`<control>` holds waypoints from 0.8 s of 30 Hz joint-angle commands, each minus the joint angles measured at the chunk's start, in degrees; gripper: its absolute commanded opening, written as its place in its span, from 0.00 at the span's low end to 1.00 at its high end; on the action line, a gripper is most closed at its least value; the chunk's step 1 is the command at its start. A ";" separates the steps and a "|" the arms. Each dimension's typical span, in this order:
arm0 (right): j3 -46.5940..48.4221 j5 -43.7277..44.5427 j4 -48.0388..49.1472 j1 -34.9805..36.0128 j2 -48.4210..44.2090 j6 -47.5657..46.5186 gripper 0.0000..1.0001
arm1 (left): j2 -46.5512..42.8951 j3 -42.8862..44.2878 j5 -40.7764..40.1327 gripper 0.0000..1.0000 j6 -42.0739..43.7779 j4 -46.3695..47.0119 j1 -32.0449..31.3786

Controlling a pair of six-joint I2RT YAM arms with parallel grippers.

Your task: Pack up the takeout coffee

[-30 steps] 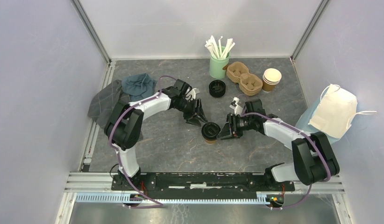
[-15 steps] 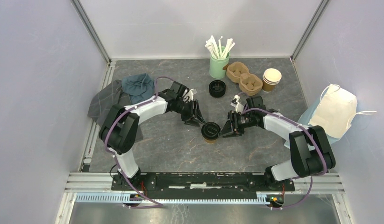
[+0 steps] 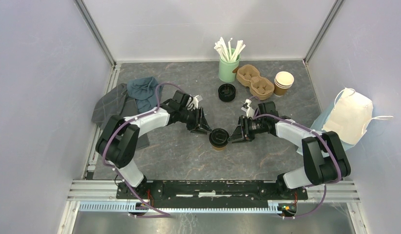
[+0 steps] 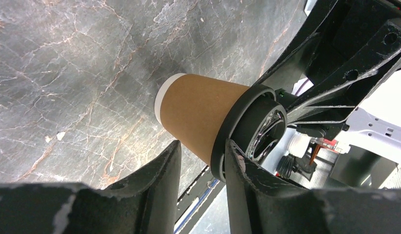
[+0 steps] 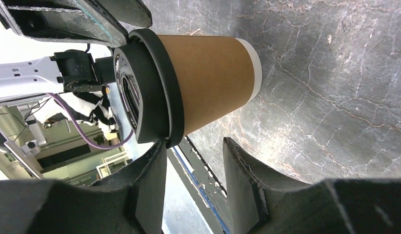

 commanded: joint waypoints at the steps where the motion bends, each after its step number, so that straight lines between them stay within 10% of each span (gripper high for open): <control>1: -7.61 27.26 -0.44 2.04 5.70 -9.50 0.46 | 5.60 -10.54 -13.58 0.40 3.29 -10.42 -1.63; 7: -5.73 25.14 -3.63 2.61 4.16 -12.11 0.46 | 4.62 -14.60 -14.48 0.38 3.86 -9.14 -1.61; 24: 18.93 8.55 -15.08 2.70 1.26 -10.14 0.57 | -1.71 7.69 -5.23 0.51 -0.57 -16.55 -1.47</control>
